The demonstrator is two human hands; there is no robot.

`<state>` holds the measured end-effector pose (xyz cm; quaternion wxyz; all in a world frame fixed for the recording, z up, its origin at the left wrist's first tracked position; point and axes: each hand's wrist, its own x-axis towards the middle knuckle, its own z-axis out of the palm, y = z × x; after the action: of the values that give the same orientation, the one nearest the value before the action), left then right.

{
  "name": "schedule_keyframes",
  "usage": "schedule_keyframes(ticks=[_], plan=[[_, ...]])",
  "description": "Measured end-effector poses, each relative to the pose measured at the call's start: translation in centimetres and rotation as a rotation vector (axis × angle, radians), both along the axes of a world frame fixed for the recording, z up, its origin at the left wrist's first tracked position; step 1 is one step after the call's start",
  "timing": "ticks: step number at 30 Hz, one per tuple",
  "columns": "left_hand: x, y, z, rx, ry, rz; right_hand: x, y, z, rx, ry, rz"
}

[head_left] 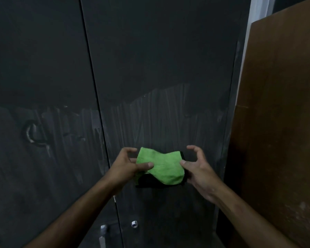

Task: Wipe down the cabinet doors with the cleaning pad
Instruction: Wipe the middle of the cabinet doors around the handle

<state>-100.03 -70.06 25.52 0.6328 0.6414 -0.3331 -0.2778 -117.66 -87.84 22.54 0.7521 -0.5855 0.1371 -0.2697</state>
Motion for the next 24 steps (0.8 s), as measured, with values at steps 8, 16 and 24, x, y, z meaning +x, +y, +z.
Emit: schedule_keyframes(ticks=[8, 16, 24], plan=[[0.1, -0.3, 2.7, 0.167, -0.549, -0.060, -0.9, 0.1, 4.1, -0.729, 0.265, -0.067], [1.0, -0.5, 7.3, 0.277, -1.081, -0.131, -2.3, -2.2, 9.8, -1.246, 0.404, -0.111], [0.3, -3.5, 10.9, 0.052, -0.785, -0.521, -1.1, 0.2, 12.3, -1.205, 0.311, 0.039]])
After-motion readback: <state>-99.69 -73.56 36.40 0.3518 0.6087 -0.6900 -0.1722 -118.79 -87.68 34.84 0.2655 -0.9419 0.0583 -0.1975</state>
